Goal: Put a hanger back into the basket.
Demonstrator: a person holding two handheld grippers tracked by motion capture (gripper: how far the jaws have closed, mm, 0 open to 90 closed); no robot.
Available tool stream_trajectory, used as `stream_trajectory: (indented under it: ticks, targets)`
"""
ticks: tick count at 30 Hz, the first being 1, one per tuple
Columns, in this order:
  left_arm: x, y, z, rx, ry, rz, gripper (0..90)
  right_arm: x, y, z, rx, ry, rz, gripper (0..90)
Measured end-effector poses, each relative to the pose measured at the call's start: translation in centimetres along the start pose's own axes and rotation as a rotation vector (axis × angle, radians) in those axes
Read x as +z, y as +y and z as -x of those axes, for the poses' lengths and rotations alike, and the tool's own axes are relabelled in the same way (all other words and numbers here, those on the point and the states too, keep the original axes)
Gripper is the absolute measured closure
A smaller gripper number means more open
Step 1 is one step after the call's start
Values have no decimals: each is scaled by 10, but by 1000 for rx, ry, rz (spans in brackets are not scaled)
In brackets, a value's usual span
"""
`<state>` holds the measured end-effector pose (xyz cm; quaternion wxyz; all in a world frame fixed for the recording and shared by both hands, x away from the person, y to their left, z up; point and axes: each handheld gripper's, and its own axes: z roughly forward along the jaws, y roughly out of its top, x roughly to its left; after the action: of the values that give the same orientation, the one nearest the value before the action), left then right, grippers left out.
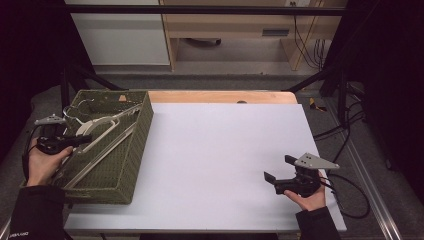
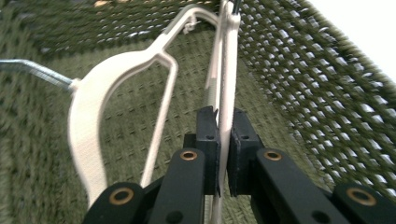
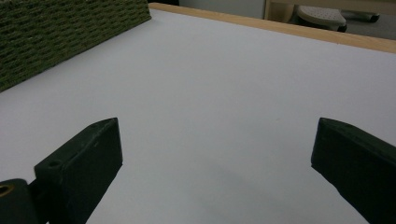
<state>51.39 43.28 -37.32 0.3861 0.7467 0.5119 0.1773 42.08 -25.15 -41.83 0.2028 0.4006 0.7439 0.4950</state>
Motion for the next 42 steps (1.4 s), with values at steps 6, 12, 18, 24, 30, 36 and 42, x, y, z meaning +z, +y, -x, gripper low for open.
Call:
stream_trajectory:
  ticks: [6,12,18,24,30,36,42]
  targets:
    - [2,0,-3,-14,132,-48,798,2,0,-1,0,4,-8,25]
    - [-1,-8,-12,-72,187,-69,681,3,-1,-1,-3,12,-13,26]
    - [-9,-12,-13,-104,237,-85,590,3,-1,-2,3,12,-11,27]
    - [-26,-8,9,-47,183,43,488,2,0,-1,3,8,-3,27]
    - [-36,-3,47,16,70,186,305,-1,0,0,7,11,14,26]
    - [-36,-3,94,93,-37,260,134,-3,1,1,11,16,31,25]
    - [-25,-14,133,141,-113,306,74,-7,2,1,28,18,49,25]
